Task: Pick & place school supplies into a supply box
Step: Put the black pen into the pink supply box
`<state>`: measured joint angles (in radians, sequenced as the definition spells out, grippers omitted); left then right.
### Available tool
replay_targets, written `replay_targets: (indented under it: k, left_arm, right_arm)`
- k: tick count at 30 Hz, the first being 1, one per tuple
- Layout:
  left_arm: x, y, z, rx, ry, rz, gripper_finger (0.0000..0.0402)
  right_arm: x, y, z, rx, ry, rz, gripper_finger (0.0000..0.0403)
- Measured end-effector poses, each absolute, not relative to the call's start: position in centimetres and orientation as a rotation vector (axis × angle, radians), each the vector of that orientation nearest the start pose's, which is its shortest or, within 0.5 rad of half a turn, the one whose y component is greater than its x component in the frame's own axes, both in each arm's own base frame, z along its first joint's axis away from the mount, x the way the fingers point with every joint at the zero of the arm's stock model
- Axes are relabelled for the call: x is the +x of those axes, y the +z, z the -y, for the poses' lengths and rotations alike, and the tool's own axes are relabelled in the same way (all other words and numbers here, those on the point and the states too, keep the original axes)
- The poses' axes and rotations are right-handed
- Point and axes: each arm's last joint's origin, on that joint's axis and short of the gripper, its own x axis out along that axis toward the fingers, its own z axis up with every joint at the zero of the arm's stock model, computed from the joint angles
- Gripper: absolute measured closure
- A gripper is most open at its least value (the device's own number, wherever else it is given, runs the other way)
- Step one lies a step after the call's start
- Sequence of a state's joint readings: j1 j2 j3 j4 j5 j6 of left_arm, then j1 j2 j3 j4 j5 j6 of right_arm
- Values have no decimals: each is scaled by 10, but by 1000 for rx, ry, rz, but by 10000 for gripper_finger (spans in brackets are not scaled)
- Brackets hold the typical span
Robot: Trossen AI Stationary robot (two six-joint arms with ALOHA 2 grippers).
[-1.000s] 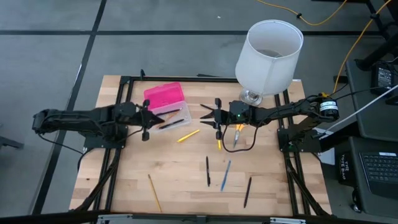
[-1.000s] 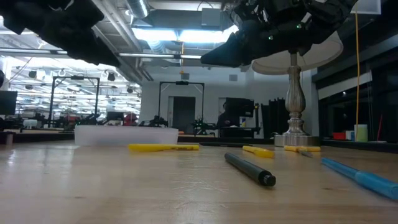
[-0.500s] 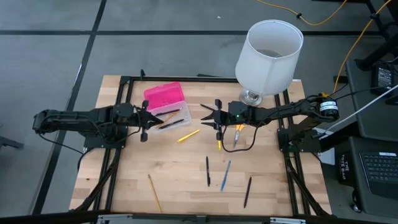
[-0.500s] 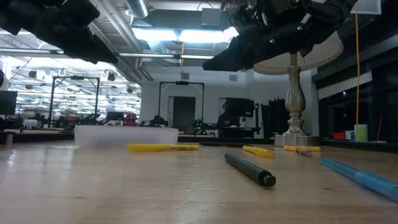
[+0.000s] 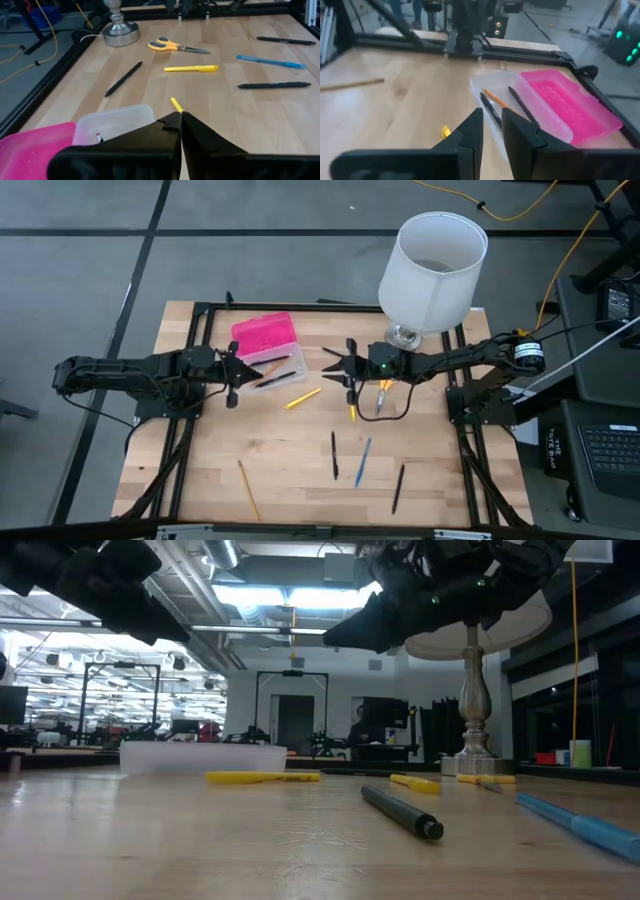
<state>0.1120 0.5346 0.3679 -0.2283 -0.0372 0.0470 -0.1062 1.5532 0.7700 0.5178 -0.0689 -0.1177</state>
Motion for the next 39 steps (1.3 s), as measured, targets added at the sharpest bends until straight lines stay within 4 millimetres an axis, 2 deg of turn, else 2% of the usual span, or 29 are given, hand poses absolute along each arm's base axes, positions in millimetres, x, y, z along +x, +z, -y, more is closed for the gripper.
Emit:
replay_targets:
  k: [8,14,18,21,27,32,39]
  left_arm:
    - [132,219,-16,21,139,-406,396]
    - [132,219,-16,-24,148,-403,396]
    - [132,219,-16,-29,149,-402,396]
    - [132,219,-16,-29,149,-402,396]
    - [132,219,-16,-31,150,-400,396]
    - [132,219,-16,-32,149,-400,396]
    - [132,219,-16,-57,154,-398,396]
  right_arm:
    - [325,214,33,-75,-245,-330,327]
    - [333,235,35,8,-361,-564,327]
    - [335,254,37,46,-430,-627,327]
    - [338,258,37,46,-432,-641,327]
    - [344,251,42,57,-453,-735,327]
    - [358,243,51,54,-472,-819,327]
    - [376,234,71,58,-508,-940,327]
